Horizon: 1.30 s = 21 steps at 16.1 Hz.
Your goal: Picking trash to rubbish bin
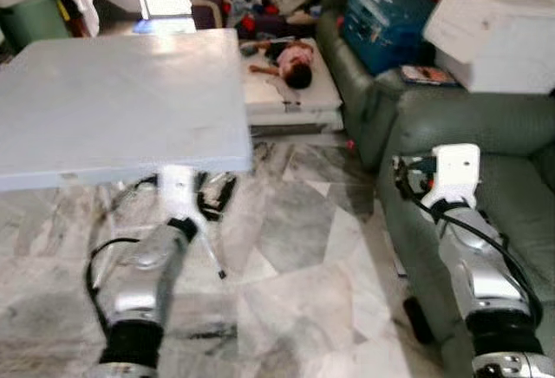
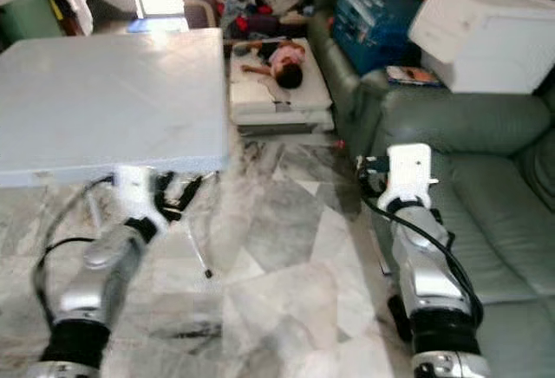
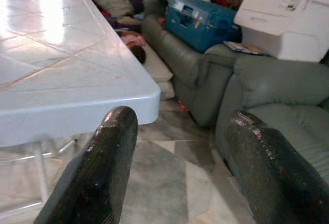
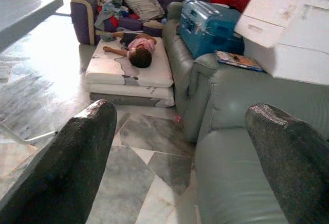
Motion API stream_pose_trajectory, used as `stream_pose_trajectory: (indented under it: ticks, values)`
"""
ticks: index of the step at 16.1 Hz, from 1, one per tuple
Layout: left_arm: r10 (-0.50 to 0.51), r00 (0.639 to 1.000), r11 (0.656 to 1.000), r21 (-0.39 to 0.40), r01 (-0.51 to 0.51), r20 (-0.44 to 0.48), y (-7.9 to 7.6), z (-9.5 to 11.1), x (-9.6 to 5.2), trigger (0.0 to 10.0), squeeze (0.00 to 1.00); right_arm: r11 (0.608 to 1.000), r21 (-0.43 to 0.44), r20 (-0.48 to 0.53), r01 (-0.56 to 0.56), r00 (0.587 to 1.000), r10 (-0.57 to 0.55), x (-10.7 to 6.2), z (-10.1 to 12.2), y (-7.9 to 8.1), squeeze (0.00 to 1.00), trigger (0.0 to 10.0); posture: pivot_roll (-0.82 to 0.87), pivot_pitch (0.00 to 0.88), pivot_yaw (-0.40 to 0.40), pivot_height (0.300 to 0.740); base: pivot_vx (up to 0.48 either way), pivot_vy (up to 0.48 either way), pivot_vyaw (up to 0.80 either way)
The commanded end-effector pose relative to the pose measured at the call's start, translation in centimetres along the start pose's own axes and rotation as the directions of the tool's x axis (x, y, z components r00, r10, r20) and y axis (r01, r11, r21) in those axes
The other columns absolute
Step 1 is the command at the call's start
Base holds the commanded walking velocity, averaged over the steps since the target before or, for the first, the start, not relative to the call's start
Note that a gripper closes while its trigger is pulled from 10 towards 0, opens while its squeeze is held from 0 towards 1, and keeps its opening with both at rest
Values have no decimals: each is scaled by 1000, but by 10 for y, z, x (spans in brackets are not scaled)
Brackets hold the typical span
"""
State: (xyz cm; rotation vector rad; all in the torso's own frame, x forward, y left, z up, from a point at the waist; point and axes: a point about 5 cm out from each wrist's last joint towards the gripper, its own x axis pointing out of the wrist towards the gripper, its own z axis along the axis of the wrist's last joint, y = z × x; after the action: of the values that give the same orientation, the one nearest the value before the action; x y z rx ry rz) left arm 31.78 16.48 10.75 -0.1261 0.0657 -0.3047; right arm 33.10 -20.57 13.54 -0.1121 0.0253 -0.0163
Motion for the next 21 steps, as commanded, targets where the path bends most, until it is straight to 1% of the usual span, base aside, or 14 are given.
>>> stream_pose_trajectory:
  ticks: [1,3,7,9,14,15,17,20,21]
  values:
    - [-36,999,999,-10,36,8,-10,1,5,10000,0,1000,-8,-1,27,1000,-27,-1,-1,-8,0,10000,57,0,-20,740,0,-304,-781]
    - [-15,1000,1000,-11,15,1,-7,0,5,10000,0,1000,-4,0,26,1000,-26,-1,0,-8,0,10000,60,0,-21,740,0,-144,-672]
    - [7,1000,998,-56,-6,23,-2,3,5,10000,0,1000,-6,6,24,1000,-24,0,0,-8,0,10000,59,0,-20,740,0,0,0]
    - [23,999,997,-80,-21,29,1,4,6,10000,0,1000,-6,7,25,1000,-25,-1,0,-9,0,10000,59,0,-20,740,0,459,0]
    - [21,1000,996,-92,-19,20,1,3,6,10000,0,1000,-9,7,29,1000,-29,-2,0,-11,0,10000,51,0,-22,740,0,445,0]
    - [18,999,996,-90,-16,26,1,3,6,10000,0,1000,-10,7,28,1000,-28,-2,0,-11,0,10000,51,0,-22,740,0,442,0]
    - [24,1000,996,-84,-23,17,1,1,6,10000,0,1000,-11,6,26,1000,-26,-2,-1,-11,0,10000,51,0,-23,740,262,0,0]
    - [32,999,998,-62,-33,-14,5,-5,3,10000,0,1000,-13,-1,25,1000,-25,-2,-3,-10,0,10000,51,0,-23,740,91,0,0]
    - [32,999,998,-47,-34,-40,7,-9,2,10000,0,1000,-13,-4,25,1000,-25,-1,-4,-10,0,10000,67,0,-27,740,0,0,0]
